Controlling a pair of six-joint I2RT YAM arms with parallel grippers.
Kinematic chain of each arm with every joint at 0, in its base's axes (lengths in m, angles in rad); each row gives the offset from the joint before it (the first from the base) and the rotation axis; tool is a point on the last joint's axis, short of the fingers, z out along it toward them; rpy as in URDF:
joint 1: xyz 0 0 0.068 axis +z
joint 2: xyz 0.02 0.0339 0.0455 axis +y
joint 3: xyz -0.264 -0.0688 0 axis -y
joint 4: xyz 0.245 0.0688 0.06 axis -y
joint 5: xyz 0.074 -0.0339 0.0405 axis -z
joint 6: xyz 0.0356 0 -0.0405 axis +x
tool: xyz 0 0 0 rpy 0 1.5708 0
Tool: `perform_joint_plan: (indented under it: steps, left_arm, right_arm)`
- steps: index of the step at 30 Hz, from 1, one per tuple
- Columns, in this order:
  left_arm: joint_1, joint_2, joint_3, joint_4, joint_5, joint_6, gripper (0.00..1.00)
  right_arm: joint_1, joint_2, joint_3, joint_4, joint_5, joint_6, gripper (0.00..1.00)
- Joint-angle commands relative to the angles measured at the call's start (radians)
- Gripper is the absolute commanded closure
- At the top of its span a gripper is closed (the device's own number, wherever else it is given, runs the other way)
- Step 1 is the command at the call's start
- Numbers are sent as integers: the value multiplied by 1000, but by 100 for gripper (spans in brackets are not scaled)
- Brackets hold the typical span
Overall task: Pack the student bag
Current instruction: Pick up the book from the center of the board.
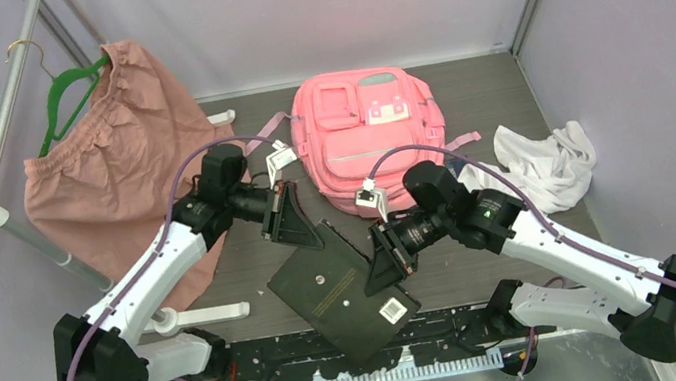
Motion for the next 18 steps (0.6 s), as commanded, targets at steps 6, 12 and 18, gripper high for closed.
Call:
perform_joint_plan:
  steps: [6, 12, 18]
  left_arm:
    - [32, -74, 26, 125, -66, -130, 100]
    - [60, -68, -9, 382, -30, -336, 100]
    - [96, -66, -2, 469, -41, -407, 100]
  right_arm:
    - [-6, -71, 43, 24, 163, 0, 13]
    - [-12, -161, -37, 86, 202, 49, 0]
    - [-14, -284, -207, 333, 323, 234, 0]
